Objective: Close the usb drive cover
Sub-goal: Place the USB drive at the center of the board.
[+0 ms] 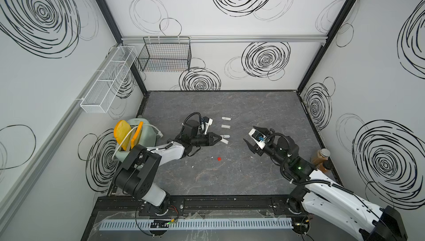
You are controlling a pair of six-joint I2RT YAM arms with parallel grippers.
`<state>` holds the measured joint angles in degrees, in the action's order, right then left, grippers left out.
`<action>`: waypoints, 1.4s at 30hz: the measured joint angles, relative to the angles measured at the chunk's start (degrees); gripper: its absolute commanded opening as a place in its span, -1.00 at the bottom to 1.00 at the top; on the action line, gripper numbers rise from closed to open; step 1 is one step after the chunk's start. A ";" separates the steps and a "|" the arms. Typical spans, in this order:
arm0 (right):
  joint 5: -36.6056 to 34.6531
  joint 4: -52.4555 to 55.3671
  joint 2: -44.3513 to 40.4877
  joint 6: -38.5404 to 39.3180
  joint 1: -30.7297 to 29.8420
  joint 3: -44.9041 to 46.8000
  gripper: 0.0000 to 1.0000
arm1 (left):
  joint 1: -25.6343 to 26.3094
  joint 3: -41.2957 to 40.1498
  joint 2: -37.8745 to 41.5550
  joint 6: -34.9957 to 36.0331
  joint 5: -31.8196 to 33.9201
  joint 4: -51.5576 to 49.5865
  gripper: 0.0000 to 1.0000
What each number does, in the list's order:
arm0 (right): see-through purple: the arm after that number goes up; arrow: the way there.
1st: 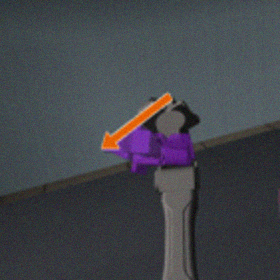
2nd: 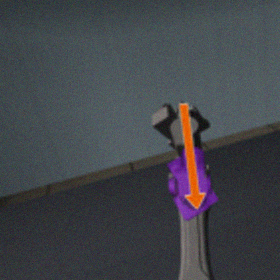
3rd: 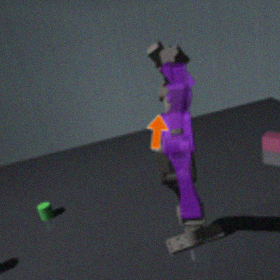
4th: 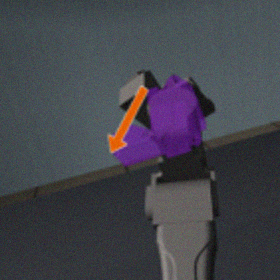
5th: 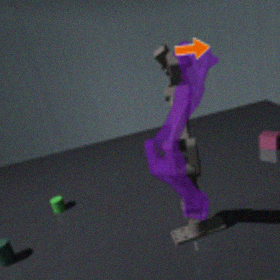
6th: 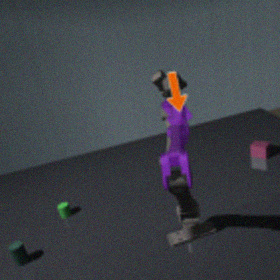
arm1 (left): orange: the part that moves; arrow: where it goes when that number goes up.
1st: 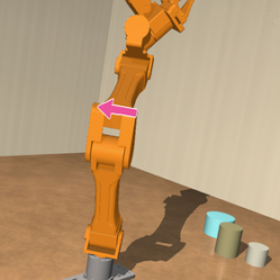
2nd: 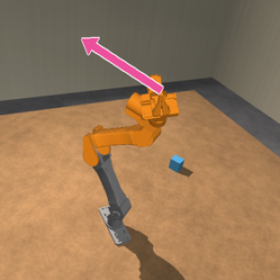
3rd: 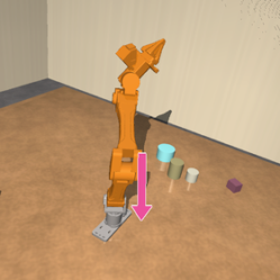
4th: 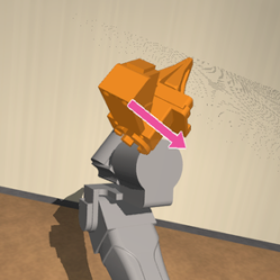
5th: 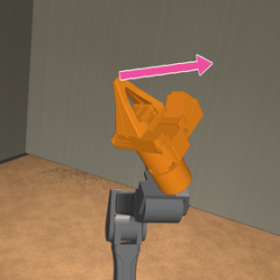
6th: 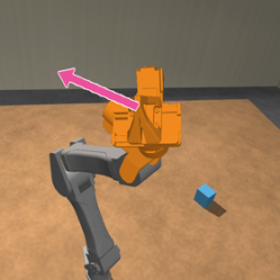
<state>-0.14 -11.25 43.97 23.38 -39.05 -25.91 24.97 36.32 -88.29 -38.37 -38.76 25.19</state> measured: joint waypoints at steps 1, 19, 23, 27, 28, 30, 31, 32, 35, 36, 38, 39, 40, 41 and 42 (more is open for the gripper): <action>-0.35 1.46 -0.87 -0.02 0.52 0.04 0.71 | 0.26 -0.52 0.02 -0.55 0.85 0.28 -1.00; -4.42 3.08 -7.58 -1.14 1.44 9.31 0.98 | 3.48 -0.20 -5.49 -5.97 8.37 1.66 -1.00; -5.16 2.47 -8.61 -1.11 1.44 9.88 0.98 | 3.48 1.36 -7.98 -6.14 9.27 1.49 -1.00; -5.44 2.12 -8.79 -1.11 1.44 10.19 0.98 | 3.48 2.16 -9.79 -6.21 9.70 1.11 -0.95; -5.51 2.03 -8.83 -1.09 1.44 10.29 0.98 | 3.48 2.16 -9.92 -6.21 9.81 0.96 -0.88; -5.51 1.90 -8.85 -1.09 1.44 10.38 0.98 | 3.50 2.16 -9.99 -6.21 10.12 0.72 -0.78; -5.51 1.81 -8.90 -1.07 1.44 10.38 0.98 | 3.54 2.16 -9.99 -6.19 10.36 0.57 -0.75; -5.51 1.79 -8.96 -1.07 1.44 10.38 0.98 | 3.54 2.16 -10.01 -6.12 10.45 0.42 -0.71; -5.64 1.73 -9.11 -1.07 1.44 10.38 0.98 | 3.54 2.16 -10.01 -6.01 10.71 0.11 -0.64; -5.68 1.68 -9.11 -1.05 1.44 10.38 0.98 | 3.56 2.16 -10.03 -6.01 10.75 0.11 -0.61; -5.70 1.53 -9.11 -0.94 1.44 10.40 0.98 | 3.67 2.16 -10.05 -5.77 10.80 0.09 -0.53; -5.75 1.53 -9.14 -0.90 1.44 10.40 0.98 | 3.80 2.16 -10.08 -5.73 10.78 -0.02 -0.47; -5.86 1.51 -9.14 -0.90 1.44 10.45 0.98 | 3.89 2.19 -10.08 -5.60 10.75 -0.15 -0.42; -5.88 1.49 -9.16 -0.87 1.44 10.51 0.98 | 3.93 2.19 -10.10 -5.55 10.71 -0.26 -0.40; -5.86 1.44 -9.18 -0.87 1.44 10.60 0.98 | 4.07 2.19 -10.21 -5.53 10.71 -0.33 -0.38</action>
<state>-6.00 -9.80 34.79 22.50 -37.60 -15.31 29.04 38.50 -98.50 -43.90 -28.05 24.86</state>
